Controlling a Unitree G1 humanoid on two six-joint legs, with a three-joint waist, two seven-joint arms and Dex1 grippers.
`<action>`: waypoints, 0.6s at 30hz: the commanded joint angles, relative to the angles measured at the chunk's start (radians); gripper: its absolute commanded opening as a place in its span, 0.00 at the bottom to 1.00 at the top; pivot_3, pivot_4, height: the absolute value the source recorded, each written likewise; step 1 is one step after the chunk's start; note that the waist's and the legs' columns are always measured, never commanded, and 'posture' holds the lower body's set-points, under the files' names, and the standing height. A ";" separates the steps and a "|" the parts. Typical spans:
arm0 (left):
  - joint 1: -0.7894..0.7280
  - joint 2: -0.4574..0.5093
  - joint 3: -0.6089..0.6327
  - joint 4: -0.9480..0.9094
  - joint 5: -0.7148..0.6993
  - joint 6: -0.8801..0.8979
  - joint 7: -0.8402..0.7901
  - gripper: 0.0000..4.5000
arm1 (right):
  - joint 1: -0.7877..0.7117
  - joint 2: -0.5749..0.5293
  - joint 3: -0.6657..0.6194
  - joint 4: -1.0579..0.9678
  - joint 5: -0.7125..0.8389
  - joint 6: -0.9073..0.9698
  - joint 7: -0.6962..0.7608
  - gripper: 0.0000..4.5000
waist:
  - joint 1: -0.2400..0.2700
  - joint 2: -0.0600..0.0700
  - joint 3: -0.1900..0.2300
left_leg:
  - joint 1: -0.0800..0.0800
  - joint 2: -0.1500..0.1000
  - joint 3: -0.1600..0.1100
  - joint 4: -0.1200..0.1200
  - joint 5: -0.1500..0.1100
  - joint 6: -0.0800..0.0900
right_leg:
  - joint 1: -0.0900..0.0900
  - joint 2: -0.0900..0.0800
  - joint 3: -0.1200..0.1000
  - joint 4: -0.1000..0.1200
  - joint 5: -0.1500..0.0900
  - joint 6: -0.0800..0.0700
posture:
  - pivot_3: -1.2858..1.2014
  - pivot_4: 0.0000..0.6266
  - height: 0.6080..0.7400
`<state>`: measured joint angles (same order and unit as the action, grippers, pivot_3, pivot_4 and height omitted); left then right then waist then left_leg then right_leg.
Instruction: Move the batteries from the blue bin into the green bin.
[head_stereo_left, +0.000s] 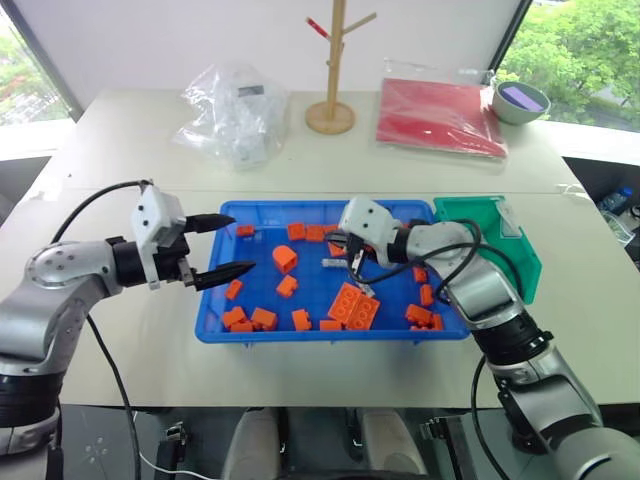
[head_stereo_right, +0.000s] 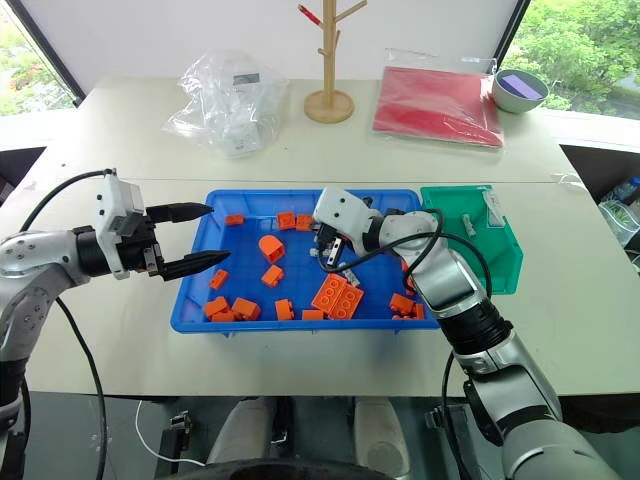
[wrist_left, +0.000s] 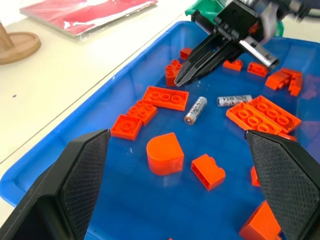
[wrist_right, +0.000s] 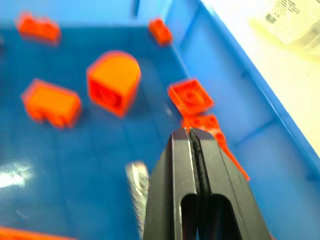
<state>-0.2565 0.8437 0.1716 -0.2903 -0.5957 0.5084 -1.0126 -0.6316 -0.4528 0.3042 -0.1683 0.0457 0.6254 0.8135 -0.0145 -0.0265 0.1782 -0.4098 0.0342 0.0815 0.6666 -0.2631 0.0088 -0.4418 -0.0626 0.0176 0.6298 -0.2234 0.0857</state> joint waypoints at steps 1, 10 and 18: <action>-0.008 0.006 0.007 -0.015 0.007 -0.018 -0.007 1.00 | -0.006 0.021 -0.098 -0.150 0.103 0.293 -0.036 0.30 | 0.003 0.000 0.000 | 0.000 0.000 0.000 0.000 0.000 0.000 | 0.000 0.000 0.000 0.000 0.000 0.000 | 0.52 0.24 0.97; -0.004 0.006 0.005 -0.009 0.010 -0.017 -0.022 1.00 | 0.032 -0.091 -0.036 -0.204 0.113 0.289 -0.026 0.99 | -0.001 0.000 0.000 | 0.000 0.000 0.000 0.000 0.000 0.000 | 0.000 -0.001 0.000 -0.001 0.000 -0.001 | 0.52 0.24 0.97; -0.020 -0.004 0.000 -0.008 0.020 -0.020 -0.019 1.00 | -0.016 -0.034 -0.084 -0.047 0.245 0.452 -0.001 0.99 | -0.004 0.000 0.000 | 0.000 0.000 0.000 0.000 0.000 0.000 | 0.000 0.001 0.000 -0.001 0.000 0.000 | 0.52 0.24 0.97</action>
<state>-0.2698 0.8387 0.1683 -0.2786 -0.5775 0.5045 -1.0314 -0.6200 -0.4918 0.2508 -0.2180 0.2626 1.0635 0.8120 -0.0185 -0.0268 0.1780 -0.4097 0.0342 0.0812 0.6663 -0.2632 0.0089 -0.4419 -0.0620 0.0173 0.6293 -0.2234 0.0854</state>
